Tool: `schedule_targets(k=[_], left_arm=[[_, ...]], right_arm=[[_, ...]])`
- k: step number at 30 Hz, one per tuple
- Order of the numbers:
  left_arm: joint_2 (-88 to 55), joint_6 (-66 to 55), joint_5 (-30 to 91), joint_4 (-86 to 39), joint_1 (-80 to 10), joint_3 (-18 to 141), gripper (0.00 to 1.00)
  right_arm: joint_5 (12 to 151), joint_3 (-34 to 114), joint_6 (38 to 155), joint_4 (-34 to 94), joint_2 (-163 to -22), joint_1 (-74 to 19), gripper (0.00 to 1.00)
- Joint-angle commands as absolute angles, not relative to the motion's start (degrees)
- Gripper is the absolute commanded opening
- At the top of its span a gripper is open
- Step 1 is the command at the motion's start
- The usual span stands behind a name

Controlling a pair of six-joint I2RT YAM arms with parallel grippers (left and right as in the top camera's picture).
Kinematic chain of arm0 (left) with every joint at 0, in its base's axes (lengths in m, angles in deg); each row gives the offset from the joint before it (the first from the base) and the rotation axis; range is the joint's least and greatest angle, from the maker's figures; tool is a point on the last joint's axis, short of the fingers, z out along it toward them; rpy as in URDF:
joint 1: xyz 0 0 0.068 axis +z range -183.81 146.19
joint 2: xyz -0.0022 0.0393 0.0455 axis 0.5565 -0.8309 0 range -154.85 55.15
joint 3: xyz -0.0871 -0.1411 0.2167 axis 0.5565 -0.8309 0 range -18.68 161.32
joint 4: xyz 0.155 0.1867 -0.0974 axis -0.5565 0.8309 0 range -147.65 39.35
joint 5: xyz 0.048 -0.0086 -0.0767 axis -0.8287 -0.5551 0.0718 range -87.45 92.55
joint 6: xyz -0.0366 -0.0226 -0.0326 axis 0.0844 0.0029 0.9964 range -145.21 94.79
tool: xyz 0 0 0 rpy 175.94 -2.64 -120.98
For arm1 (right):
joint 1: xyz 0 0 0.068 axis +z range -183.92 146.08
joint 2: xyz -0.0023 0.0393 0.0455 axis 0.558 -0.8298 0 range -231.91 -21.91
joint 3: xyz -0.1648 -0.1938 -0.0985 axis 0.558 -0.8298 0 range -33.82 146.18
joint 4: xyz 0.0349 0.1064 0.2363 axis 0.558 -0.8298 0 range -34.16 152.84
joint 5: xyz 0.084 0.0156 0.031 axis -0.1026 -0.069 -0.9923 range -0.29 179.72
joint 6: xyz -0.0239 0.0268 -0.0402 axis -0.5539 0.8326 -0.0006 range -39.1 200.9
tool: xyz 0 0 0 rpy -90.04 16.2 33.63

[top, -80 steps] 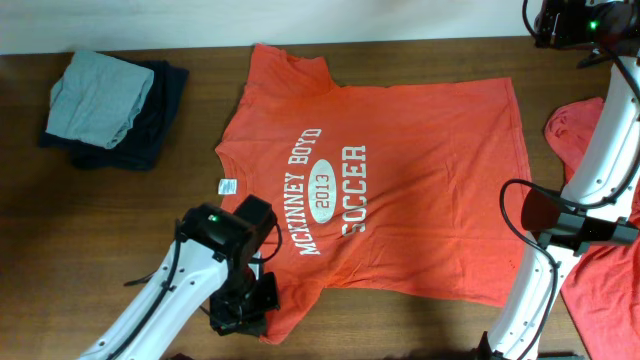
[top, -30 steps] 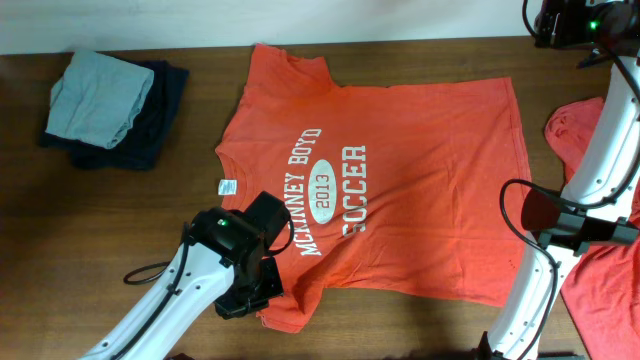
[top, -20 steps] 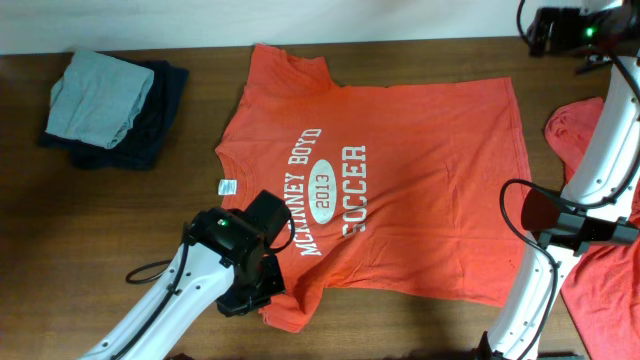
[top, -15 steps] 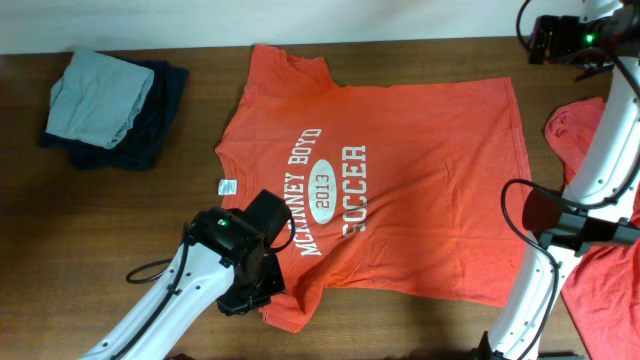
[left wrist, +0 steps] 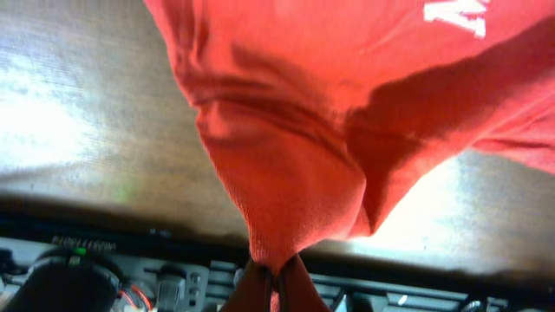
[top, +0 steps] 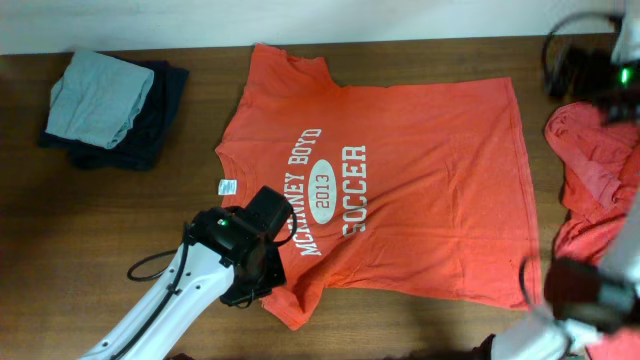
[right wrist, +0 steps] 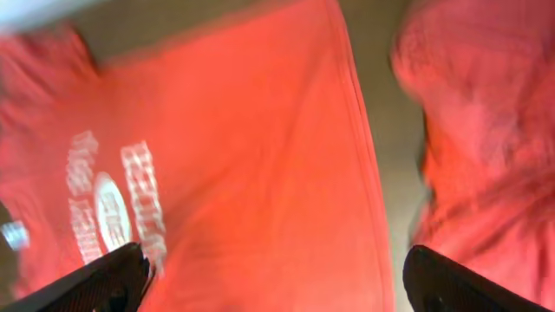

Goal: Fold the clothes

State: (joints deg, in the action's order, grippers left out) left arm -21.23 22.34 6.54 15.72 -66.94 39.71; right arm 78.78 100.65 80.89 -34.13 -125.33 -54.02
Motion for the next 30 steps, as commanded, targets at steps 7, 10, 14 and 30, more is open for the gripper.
schedule_targets(k=[7, 10, 14, 30], left_arm=[[-20.4, 21.4, 2.2, 12.7, -66.6, 40.3, 0.00], [-20.4, 21.4, -0.1, 12.7, -66.6, 40.3, 0.00], [-20.4, 21.4, -0.3, 12.2, -66.6, 40.3, 0.00], [-20.4, 21.4, -0.3, 5.6, -66.6, 40.3, 0.01]], right_arm=[[86.3, 65.8, 89.0, -30.7, -109.7, -57.9, 0.99], [86.4, 56.4, 90.9, -26.0, -107.9, -60.8, 0.99], [86.6, 46.0, 93.8, -19.2, -107.8, -65.7, 0.99], [82.9, 19.4, 97.9, 0.8, -107.8, -85.9, 0.71]])
